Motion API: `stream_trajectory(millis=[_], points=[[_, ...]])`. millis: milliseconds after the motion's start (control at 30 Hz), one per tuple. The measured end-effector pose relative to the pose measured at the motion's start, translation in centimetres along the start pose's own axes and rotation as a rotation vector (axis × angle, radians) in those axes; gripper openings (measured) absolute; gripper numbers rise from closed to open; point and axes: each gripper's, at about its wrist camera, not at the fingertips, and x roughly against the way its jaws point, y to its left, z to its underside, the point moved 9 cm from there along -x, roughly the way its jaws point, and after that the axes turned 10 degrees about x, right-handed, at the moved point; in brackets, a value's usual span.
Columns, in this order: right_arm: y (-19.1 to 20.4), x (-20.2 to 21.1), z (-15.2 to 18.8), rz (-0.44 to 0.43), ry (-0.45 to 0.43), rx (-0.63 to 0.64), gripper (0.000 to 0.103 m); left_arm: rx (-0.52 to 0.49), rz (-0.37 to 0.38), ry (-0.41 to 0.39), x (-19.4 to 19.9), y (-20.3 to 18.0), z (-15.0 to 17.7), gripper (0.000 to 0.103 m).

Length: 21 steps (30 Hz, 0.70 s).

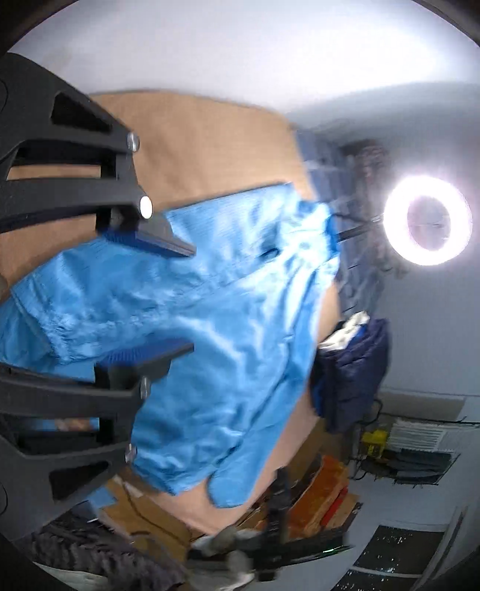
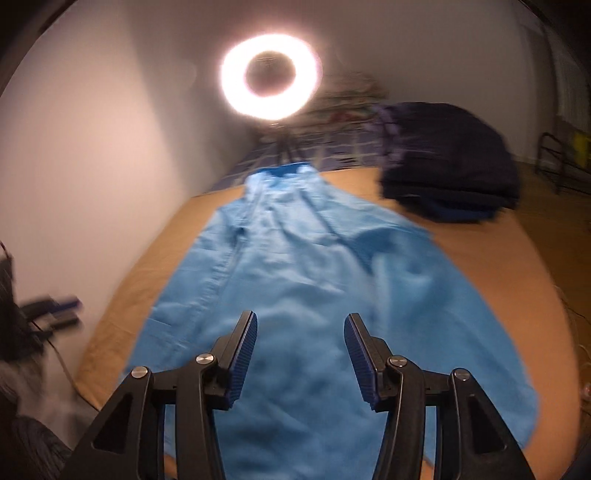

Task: Fold large clothes
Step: 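Open both tools and lift them away from the coat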

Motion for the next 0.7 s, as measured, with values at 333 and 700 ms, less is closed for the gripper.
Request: stream_trajectory(millis=[333, 700], points=[[-14.1, 4.2, 6.7, 0.191, 0.041, -0.182, 0.071, 0.145, 0.197, -0.034, -3.0, -7.6, 0.4, 0.063], [-23.6, 1.4, 13.5, 0.175, 0.138, -0.504, 0.071, 0.08, 0.2, 0.118, -9.9, -9.4, 6.1, 0.063]])
